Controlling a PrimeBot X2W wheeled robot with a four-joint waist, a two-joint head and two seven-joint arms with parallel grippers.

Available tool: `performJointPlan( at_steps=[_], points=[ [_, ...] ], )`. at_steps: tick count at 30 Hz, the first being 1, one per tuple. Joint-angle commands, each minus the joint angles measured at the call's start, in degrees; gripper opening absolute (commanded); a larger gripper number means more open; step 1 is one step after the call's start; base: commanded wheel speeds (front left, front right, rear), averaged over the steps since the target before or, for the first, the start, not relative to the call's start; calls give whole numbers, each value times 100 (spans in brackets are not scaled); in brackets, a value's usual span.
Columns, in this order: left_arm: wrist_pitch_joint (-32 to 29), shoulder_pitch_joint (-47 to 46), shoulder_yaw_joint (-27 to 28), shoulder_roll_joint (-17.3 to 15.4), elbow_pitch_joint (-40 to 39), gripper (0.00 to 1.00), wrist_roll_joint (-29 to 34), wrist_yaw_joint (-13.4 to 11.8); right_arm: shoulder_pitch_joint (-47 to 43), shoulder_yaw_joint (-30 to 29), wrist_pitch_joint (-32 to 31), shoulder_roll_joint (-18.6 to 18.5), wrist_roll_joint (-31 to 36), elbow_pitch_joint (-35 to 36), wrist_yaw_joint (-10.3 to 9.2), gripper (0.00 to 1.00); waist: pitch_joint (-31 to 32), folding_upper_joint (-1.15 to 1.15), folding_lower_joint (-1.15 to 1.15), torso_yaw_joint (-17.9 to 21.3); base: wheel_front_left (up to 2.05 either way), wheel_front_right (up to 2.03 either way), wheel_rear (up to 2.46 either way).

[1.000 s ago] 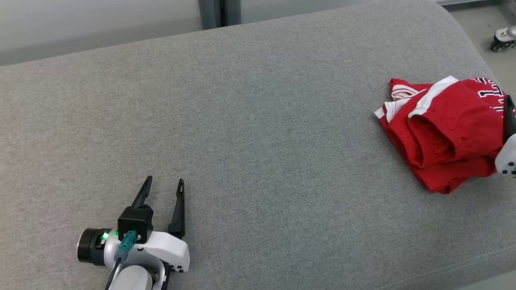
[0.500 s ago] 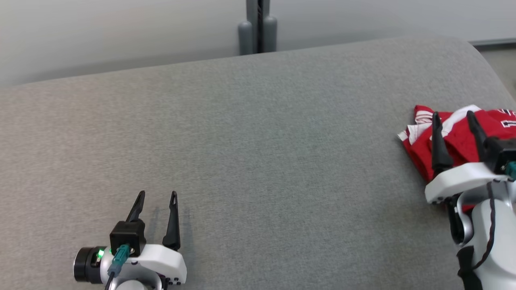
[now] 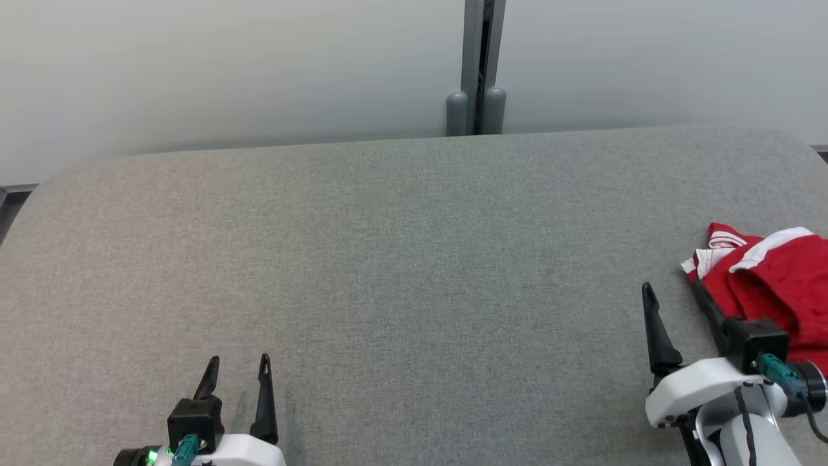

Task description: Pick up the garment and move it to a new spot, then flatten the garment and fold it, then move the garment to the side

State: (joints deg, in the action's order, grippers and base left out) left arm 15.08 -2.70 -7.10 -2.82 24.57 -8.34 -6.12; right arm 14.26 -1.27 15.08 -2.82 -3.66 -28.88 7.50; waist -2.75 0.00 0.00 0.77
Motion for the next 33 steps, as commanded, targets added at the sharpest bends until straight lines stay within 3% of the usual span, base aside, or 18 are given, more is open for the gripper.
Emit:
performJointPlan(
  at_steps=[1,10,22,23,27,33],
  points=[
    [8,49,41,-23,-8,100,6,-37,-113,31,8,-29,-55,29,-1,100,101,0,0,-71,0,0,0],
    [8,174,250,-24,-31,100,-35,-92,-295,346,8,-29,-318,-47,-2,100,270,0,0,-6,0,0,0],
    [8,207,421,-23,-80,100,-386,243,-294,448,8,-28,-407,-20,-2,100,327,0,0,146,0,0,0],
    [-3,149,400,5,-42,0,-385,221,-290,444,-2,5,-372,-42,0,0,327,0,0,145,0,0,0],
    [-33,237,400,45,102,0,-407,222,-419,438,-15,51,-390,-180,0,0,327,0,0,145,0,0,0],
    [-245,154,522,44,71,0,-1029,313,-415,308,-236,51,-1048,-113,0,0,325,0,0,135,0,0,0]
  ],
)
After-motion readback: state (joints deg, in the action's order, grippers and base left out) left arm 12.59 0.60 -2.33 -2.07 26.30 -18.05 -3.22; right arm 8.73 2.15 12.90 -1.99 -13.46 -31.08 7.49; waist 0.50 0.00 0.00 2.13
